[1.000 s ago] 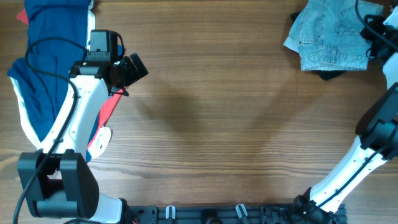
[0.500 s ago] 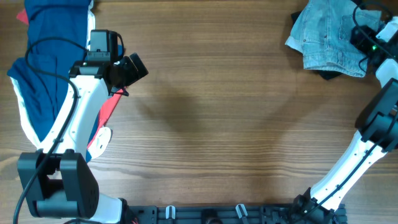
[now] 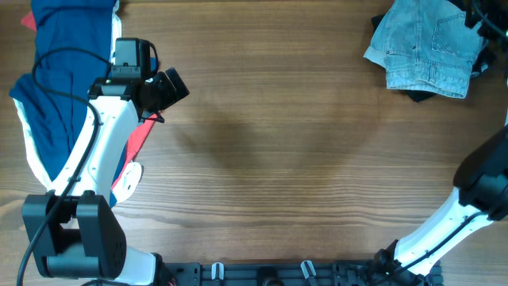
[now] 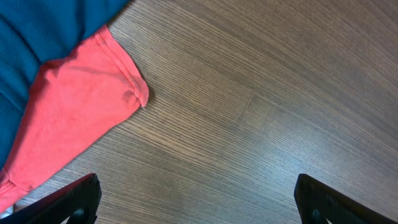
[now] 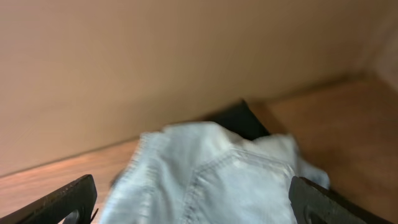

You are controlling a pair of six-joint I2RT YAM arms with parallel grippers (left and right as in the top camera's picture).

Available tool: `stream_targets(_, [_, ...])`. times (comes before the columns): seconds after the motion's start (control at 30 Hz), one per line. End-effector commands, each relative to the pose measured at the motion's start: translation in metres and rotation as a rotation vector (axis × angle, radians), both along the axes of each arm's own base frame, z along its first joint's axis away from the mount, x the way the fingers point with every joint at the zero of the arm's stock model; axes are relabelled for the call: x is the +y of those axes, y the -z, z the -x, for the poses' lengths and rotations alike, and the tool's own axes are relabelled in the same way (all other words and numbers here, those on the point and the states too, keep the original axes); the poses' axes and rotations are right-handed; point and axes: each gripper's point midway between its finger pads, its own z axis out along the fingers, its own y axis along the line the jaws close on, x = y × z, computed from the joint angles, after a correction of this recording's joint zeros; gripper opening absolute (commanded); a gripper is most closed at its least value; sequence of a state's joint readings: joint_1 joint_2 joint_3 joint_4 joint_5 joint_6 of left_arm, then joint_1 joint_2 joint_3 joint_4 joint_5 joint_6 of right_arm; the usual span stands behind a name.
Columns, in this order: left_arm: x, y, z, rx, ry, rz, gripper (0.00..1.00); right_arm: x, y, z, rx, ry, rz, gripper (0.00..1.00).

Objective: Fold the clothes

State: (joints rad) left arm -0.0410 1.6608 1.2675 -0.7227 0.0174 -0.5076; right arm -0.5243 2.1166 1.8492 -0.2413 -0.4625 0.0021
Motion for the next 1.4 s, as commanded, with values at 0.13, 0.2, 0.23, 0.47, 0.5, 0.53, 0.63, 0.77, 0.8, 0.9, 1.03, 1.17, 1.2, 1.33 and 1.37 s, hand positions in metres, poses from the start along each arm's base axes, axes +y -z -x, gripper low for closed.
stream_targets(0.13, [0.000,-0.001,-0.002,-0.002,-0.007,0.014,1.00,0.035,0.059,-0.036,0.146,0.083,0.235,1.00])
stream_targets(0.2, [0.000,-0.001,-0.002,-0.002,-0.007,0.014,1.00,0.028,0.078,-0.049,0.133,0.169,0.235,1.00])
stream_targets(0.23, [0.000,-0.001,-0.002,-0.003,-0.007,0.014,1.00,0.024,0.090,-0.057,0.107,0.196,0.218,1.00])
stream_targets(0.47, [-0.001,-0.001,-0.002,-0.003,-0.007,0.015,1.00,0.009,0.173,-0.071,0.098,0.259,0.123,1.00])
stream_targets(0.5, [0.000,-0.001,-0.002,-0.003,-0.007,0.014,1.00,0.009,0.186,-0.070,0.118,0.258,0.120,1.00])
stream_targets(0.53, [0.000,-0.001,-0.002,-0.003,-0.008,0.014,1.00,0.010,0.194,-0.068,0.131,0.257,0.117,1.00])
stream_targets(0.63, [0.000,-0.001,-0.002,-0.003,-0.008,0.014,1.00,0.013,0.225,-0.064,0.181,0.251,0.106,1.00])
stream_targets(0.77, [0.000,-0.001,-0.002,-0.003,-0.008,0.015,1.00,0.019,0.227,-0.064,0.190,0.230,0.099,1.00])
stream_targets(0.8, [0.000,-0.001,-0.002,-0.003,-0.008,0.015,1.00,0.019,0.218,-0.066,0.176,0.231,0.102,1.00])
stream_targets(0.9, [0.000,-0.001,-0.002,-0.003,-0.008,0.015,1.00,0.017,0.158,-0.073,0.086,0.234,0.121,1.00])
stream_targets(1.03, [0.000,-0.001,-0.002,-0.003,-0.008,0.015,1.00,0.019,0.047,-0.065,-0.038,0.242,0.152,1.00])
stream_targets(1.17, [0.000,-0.001,-0.002,-0.003,-0.008,0.015,1.00,0.031,-0.062,-0.033,-0.139,0.249,0.174,1.00])
stream_targets(1.2, [0.000,-0.001,-0.002,-0.002,-0.008,0.015,1.00,0.036,-0.086,-0.022,-0.156,0.250,0.174,1.00])
stream_targets(1.33, [0.000,-0.001,-0.002,-0.002,-0.008,0.015,1.00,0.063,-0.158,0.020,-0.214,0.191,0.164,1.00])
stream_targets(1.37, [0.000,-0.001,-0.002,-0.003,-0.008,0.015,1.00,0.069,-0.170,0.027,-0.230,0.171,0.160,1.00])
